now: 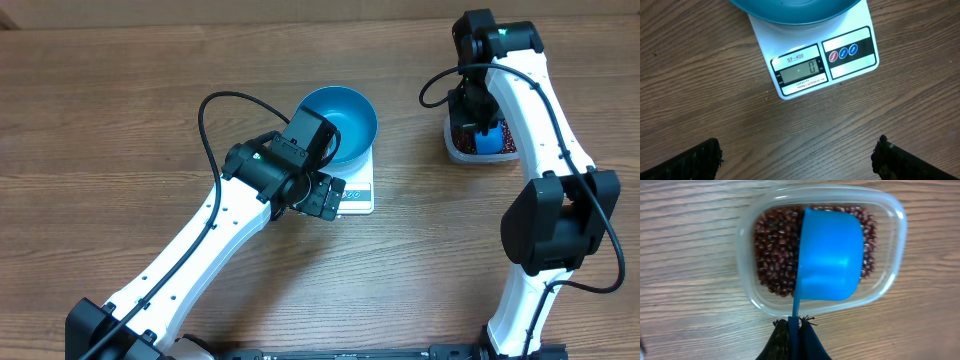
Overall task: Scoop item into bowl and weigh 150g on scale
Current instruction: 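Drag the scoop through the beans with the right gripper to fill it, then lift the filled scoop out of the tub with the right gripper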
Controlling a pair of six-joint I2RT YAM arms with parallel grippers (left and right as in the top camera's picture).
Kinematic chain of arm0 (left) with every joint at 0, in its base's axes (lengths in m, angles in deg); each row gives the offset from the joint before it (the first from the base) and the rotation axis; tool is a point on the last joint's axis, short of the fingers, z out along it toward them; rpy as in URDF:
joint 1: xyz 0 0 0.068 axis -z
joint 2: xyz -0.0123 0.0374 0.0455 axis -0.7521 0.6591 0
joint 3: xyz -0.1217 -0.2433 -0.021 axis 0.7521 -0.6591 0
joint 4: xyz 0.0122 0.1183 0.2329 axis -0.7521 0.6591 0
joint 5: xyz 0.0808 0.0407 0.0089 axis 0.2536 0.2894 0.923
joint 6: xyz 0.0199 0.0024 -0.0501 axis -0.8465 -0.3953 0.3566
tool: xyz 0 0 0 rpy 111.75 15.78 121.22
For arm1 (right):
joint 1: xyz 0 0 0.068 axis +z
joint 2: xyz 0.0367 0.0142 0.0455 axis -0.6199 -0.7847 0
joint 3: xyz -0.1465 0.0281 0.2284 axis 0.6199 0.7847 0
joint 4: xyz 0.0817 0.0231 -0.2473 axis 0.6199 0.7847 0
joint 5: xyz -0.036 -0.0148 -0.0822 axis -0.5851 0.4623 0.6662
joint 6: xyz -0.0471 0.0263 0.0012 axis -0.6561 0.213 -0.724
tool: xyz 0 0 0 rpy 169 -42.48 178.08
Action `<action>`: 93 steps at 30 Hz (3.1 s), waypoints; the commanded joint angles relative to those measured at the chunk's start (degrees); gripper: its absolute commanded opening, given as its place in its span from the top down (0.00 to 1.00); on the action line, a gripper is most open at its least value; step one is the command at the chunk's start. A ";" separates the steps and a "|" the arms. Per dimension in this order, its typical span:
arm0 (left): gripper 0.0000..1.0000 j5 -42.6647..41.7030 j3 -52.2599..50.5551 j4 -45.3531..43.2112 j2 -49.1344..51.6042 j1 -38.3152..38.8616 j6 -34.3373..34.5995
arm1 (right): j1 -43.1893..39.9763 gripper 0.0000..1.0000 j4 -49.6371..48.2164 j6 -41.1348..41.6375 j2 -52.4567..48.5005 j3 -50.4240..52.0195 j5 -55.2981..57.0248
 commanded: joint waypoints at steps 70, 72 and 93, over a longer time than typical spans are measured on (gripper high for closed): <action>0.00 -0.44 0.33 -0.07 -1.40 -0.24 0.15 | -21.18 0.96 -5.07 -19.56 0.37 6.34 -44.54; 0.00 -0.44 0.33 -0.07 -1.40 -0.24 0.13 | -22.36 0.96 -5.01 -19.58 0.37 6.34 -46.29; 0.00 -0.44 0.33 -0.07 -1.40 -0.24 0.15 | -25.22 0.96 -7.32 -21.29 0.35 11.32 -48.50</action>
